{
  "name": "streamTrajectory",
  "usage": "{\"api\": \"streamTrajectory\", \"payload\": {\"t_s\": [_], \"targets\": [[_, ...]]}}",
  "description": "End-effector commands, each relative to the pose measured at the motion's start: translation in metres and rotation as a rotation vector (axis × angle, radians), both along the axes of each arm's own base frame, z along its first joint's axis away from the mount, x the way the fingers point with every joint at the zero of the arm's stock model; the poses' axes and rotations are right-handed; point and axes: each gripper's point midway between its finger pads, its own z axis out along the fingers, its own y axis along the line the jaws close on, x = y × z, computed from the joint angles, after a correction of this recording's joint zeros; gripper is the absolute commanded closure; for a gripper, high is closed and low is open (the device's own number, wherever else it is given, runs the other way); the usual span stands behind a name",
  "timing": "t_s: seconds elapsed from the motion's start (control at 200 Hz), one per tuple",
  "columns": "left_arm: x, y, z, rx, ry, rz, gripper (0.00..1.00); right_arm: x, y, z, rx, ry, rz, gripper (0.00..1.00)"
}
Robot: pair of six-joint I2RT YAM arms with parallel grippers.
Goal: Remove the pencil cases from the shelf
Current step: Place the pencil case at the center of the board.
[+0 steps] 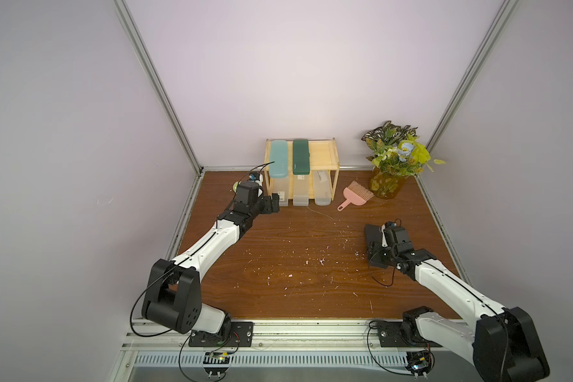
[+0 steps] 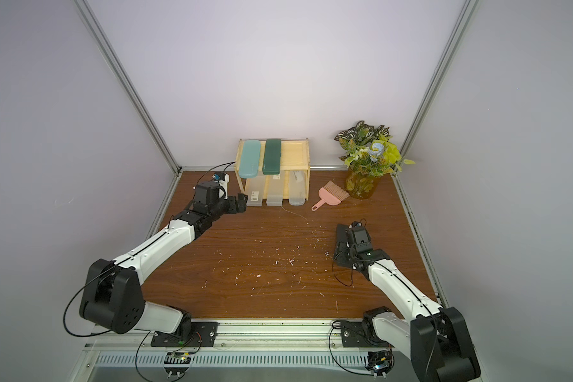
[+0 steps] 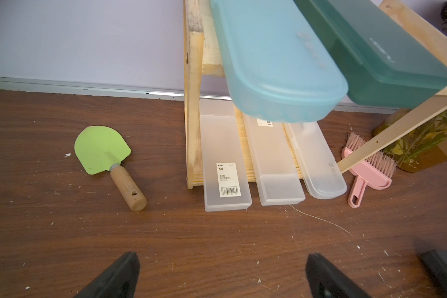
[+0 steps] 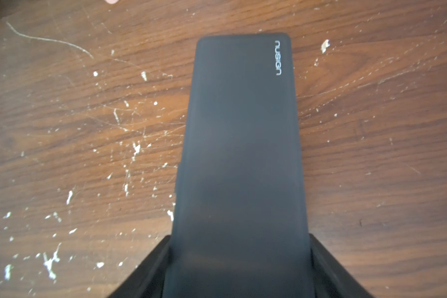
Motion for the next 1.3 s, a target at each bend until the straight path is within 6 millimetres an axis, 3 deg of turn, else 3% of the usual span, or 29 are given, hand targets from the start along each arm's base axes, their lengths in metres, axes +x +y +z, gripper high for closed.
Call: {"api": "streamTrajectory", "payload": {"t_s": [0.0, 0.16, 0.33, 0.585, 0.746, 0.976, 1.081, 1.291], "targets": [[-0.001, -0.005, -0.006, -0.005, 0.005, -0.018, 0.00, -0.021, -0.016, -0.027, -0.011, 0.104, -0.099, 0.39], [0.002, -0.006, -0.008, -0.008, 0.010, -0.024, 0.00, -0.025, -0.023, -0.039, -0.003, 0.134, -0.130, 0.25], [0.003, -0.007, -0.012, -0.006, 0.018, -0.027, 0.00, -0.023, -0.027, -0.042, -0.019, 0.148, -0.143, 0.02], [0.006, -0.008, -0.009, -0.010, 0.016, -0.027, 0.00, 0.009, -0.043, -0.010, -0.137, 0.111, -0.152, 0.01], [0.008, -0.010, -0.004, -0.012, 0.011, -0.028, 0.00, 0.024, -0.054, -0.017, -0.179, 0.146, -0.157, 0.01], [0.008, -0.006, -0.001, 0.012, 0.012, -0.017, 0.00, 0.034, -0.039, -0.032, -0.131, 0.212, -0.078, 0.01], [0.009, -0.005, -0.002, 0.014, 0.016, -0.015, 0.00, 0.037, -0.034, -0.033, -0.117, 0.206, -0.054, 0.10], [0.009, -0.005, -0.003, 0.017, 0.021, -0.014, 0.00, 0.045, -0.025, -0.029, -0.116, 0.213, 0.060, 0.57]]}}
